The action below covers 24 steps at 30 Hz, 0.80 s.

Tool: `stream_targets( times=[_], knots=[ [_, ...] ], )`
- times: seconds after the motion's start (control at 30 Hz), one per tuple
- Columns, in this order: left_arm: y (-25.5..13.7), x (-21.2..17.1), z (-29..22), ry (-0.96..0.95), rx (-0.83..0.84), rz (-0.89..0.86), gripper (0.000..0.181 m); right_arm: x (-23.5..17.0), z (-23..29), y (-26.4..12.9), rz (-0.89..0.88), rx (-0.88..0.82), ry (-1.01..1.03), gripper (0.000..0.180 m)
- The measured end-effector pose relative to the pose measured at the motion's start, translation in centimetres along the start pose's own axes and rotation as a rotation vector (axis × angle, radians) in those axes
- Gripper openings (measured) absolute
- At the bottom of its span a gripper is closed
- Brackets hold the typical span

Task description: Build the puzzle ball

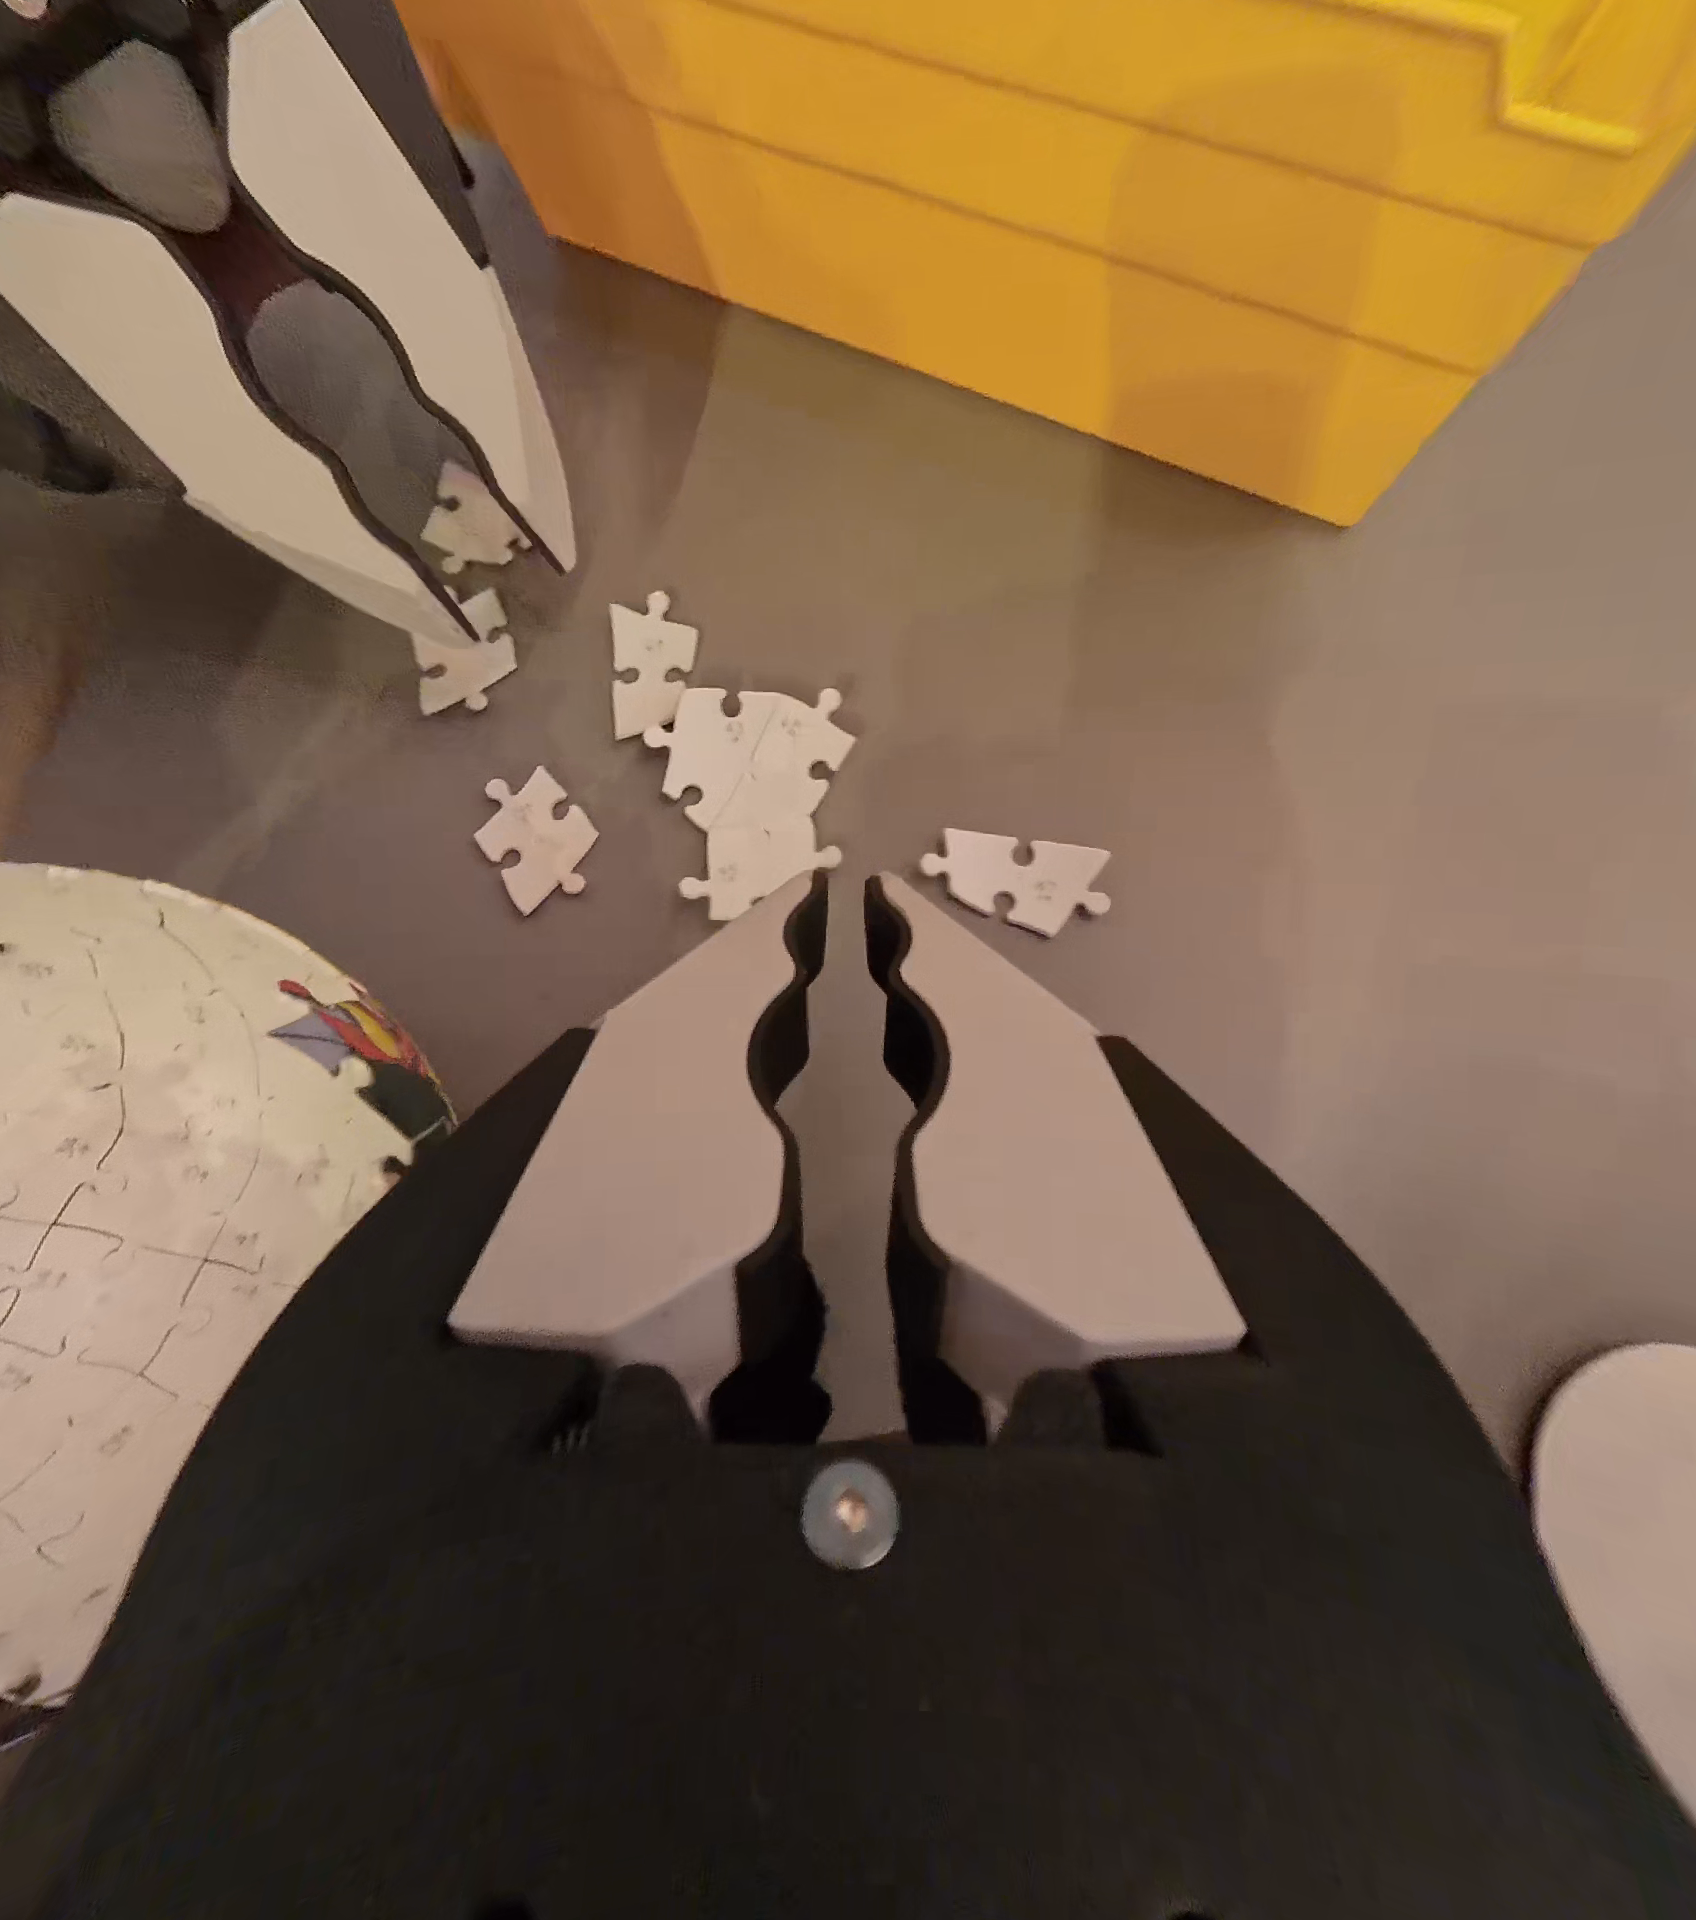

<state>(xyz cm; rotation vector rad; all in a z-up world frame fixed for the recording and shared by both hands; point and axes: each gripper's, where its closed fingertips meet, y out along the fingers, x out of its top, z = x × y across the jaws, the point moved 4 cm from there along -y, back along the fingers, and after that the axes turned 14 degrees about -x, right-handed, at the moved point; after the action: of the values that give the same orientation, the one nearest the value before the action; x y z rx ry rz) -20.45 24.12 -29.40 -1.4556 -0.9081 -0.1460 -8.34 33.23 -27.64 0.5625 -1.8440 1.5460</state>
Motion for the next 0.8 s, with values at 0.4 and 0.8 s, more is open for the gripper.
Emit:
stream_targets(
  times=[0.4,0.8],
  knots=[
    [2.6,-0.3,0.4,0.043,0.010,0.095,0.024,0.7,1.9,1.1,-0.011,0.080,-0.051,0.003],
    [0.4,0.2,0.7,-0.013,0.017,0.077,0.028,0.9,3.0,1.9,0.010,0.136,-0.108,0.001]
  ],
)
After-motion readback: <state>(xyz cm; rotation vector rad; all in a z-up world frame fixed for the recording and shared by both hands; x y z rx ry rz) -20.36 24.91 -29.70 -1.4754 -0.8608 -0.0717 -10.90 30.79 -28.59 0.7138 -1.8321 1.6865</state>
